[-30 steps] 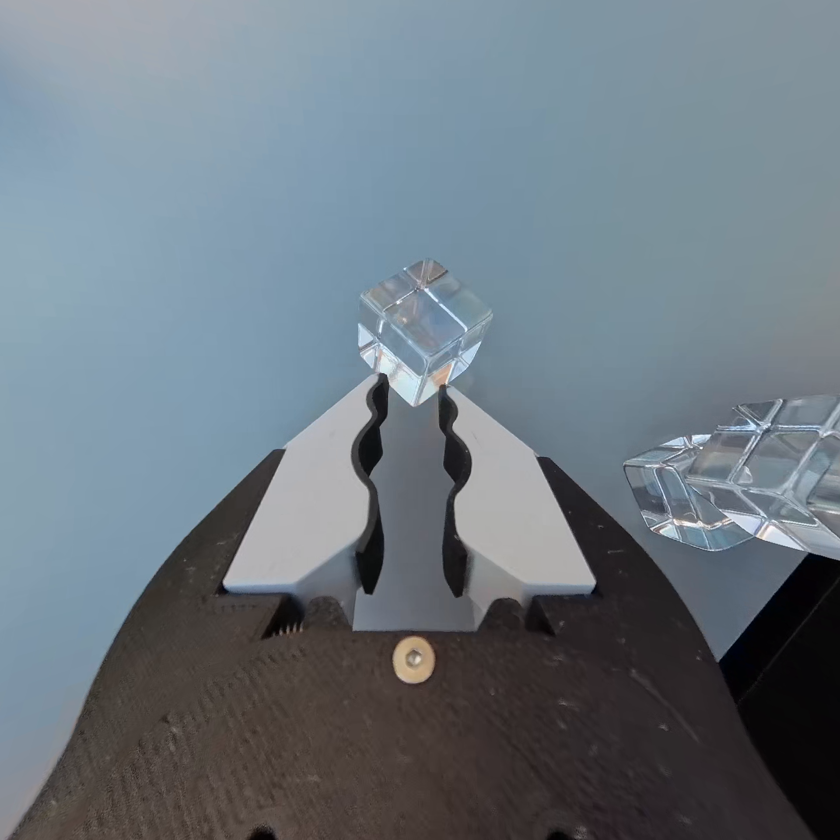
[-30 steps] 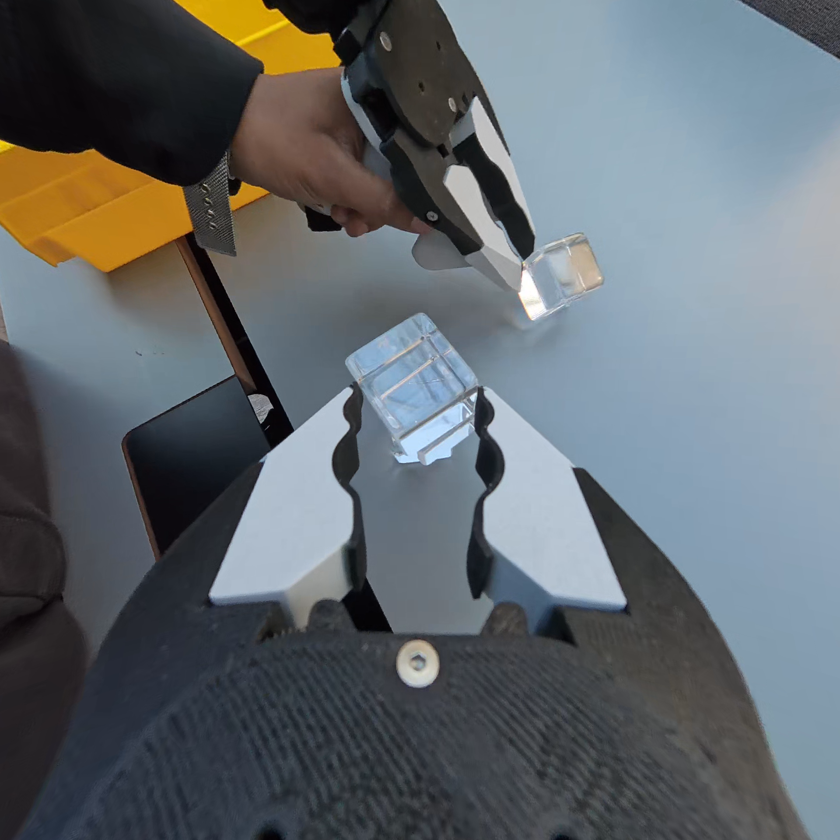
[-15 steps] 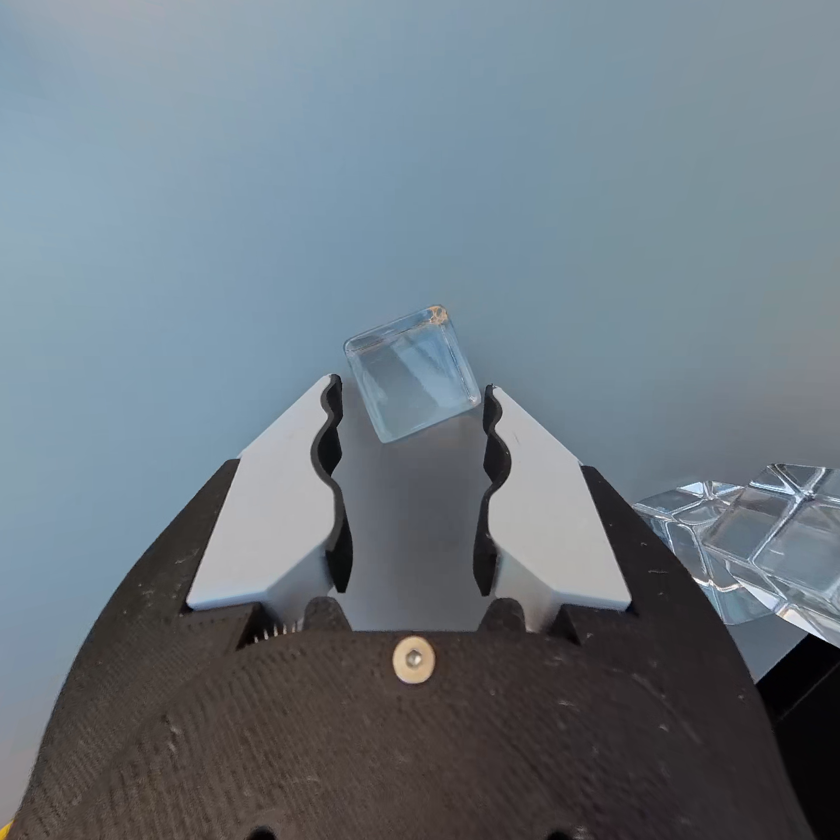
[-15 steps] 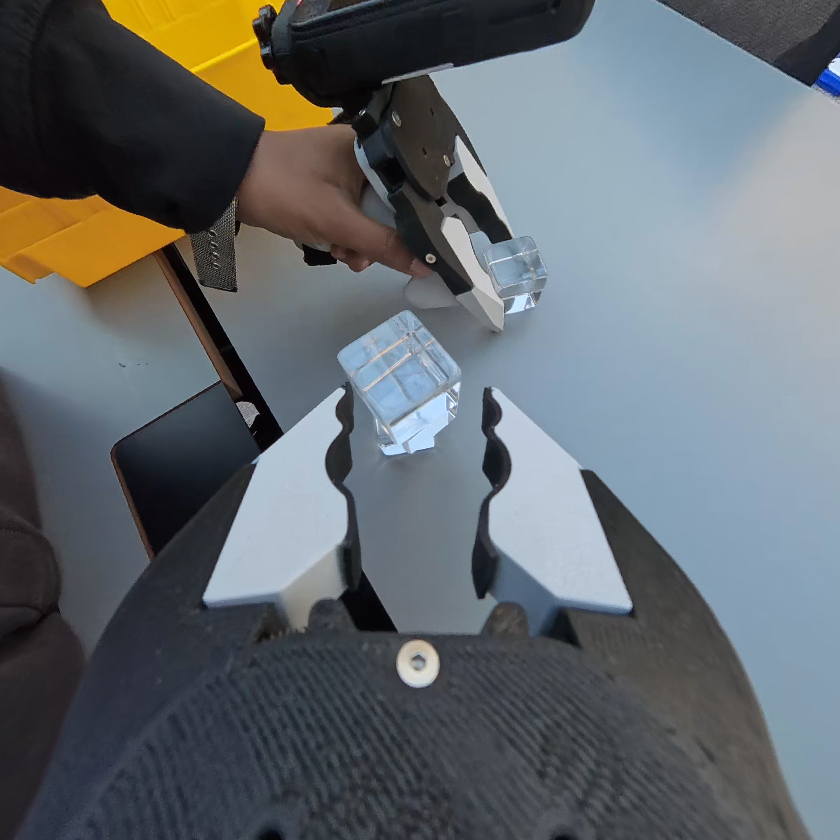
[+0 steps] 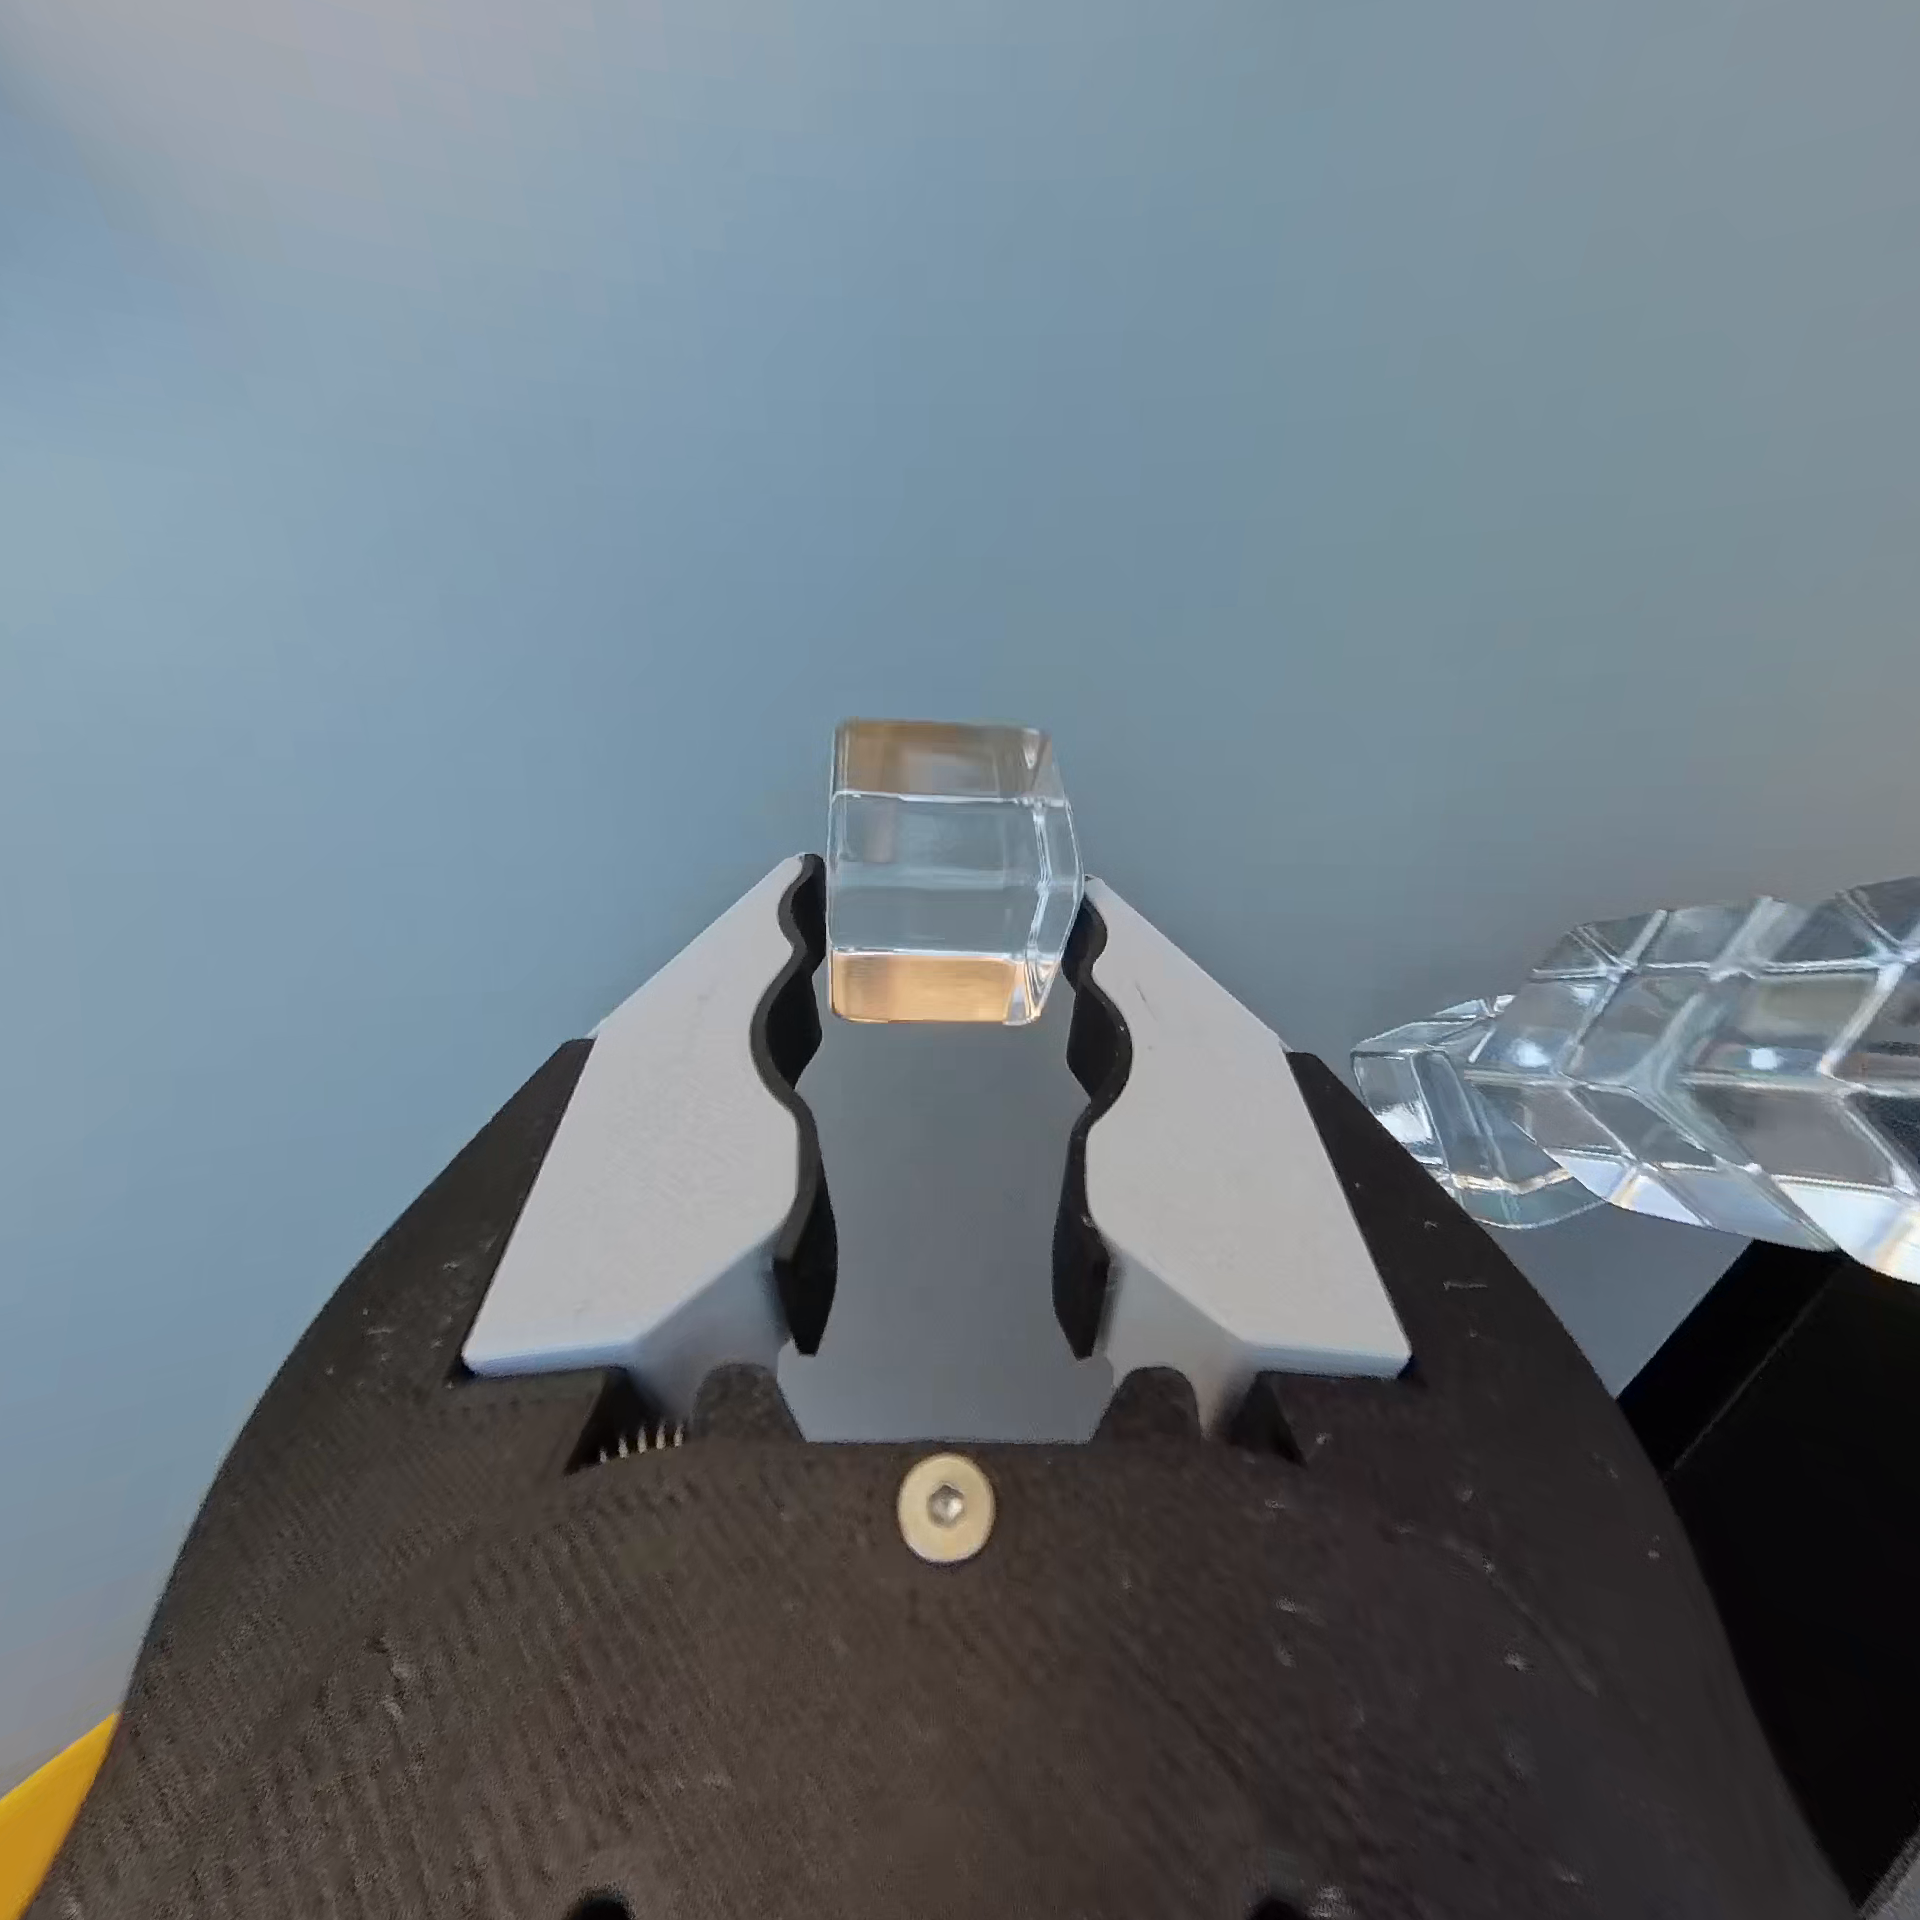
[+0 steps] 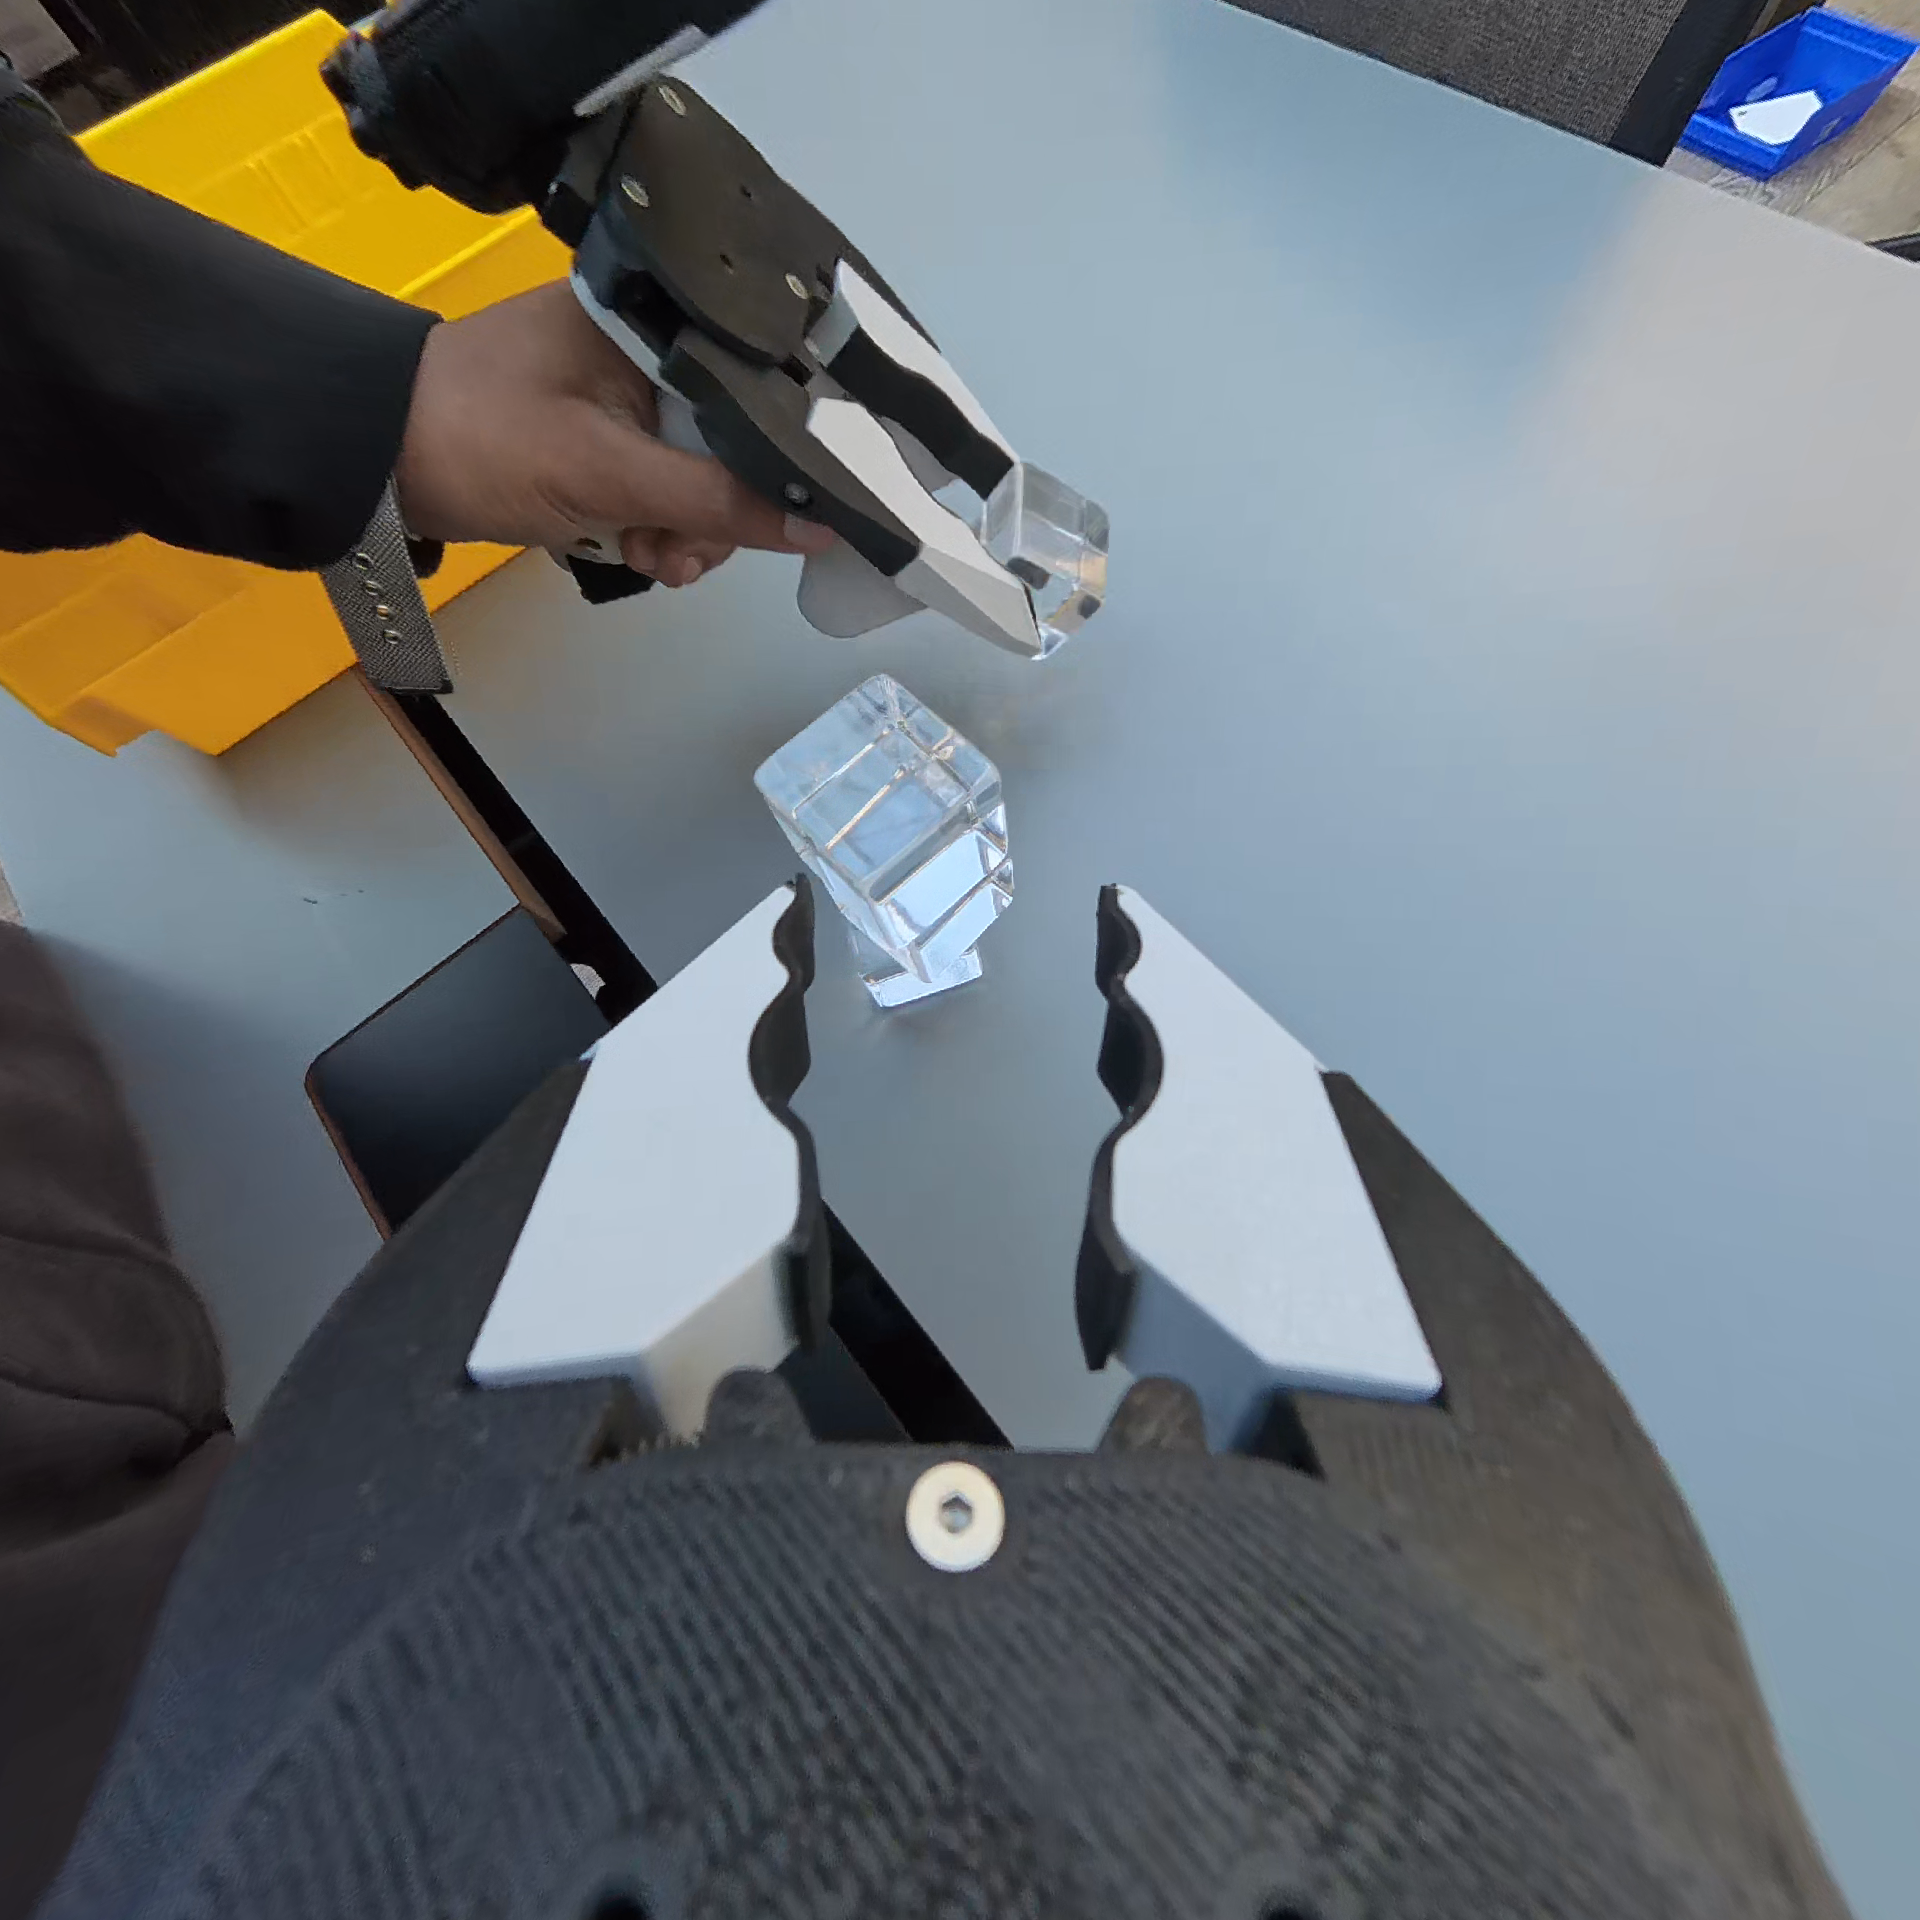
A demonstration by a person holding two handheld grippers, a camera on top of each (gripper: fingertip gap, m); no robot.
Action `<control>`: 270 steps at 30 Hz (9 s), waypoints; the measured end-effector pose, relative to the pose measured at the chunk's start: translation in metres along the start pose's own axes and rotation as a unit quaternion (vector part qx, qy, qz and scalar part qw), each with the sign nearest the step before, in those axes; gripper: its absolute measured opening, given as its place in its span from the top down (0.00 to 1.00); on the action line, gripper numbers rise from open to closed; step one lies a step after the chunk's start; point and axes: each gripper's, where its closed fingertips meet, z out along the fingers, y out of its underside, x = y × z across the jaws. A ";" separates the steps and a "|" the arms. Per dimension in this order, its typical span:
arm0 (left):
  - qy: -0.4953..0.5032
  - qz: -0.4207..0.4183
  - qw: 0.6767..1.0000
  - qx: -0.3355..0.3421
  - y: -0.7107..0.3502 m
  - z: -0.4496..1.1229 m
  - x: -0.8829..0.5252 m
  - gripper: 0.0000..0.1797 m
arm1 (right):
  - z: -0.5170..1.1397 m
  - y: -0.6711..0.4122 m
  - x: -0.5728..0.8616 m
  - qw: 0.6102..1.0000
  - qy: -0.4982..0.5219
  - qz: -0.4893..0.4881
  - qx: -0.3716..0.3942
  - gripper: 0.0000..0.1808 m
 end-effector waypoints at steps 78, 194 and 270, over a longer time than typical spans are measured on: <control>0.116 -0.045 0.992 0.036 0.044 -0.117 0.094 0.64 | 0.011 0.037 -0.045 0.974 -0.029 0.219 0.042 0.96; -0.092 -0.241 0.966 0.026 0.202 -0.215 -0.096 0.72 | 0.137 -0.157 -0.143 0.995 -0.091 -0.009 0.036 0.77; -0.054 -0.286 0.940 -0.178 0.322 -0.274 -0.155 0.96 | 0.200 -0.072 -0.222 0.984 -0.050 0.066 -0.156 0.48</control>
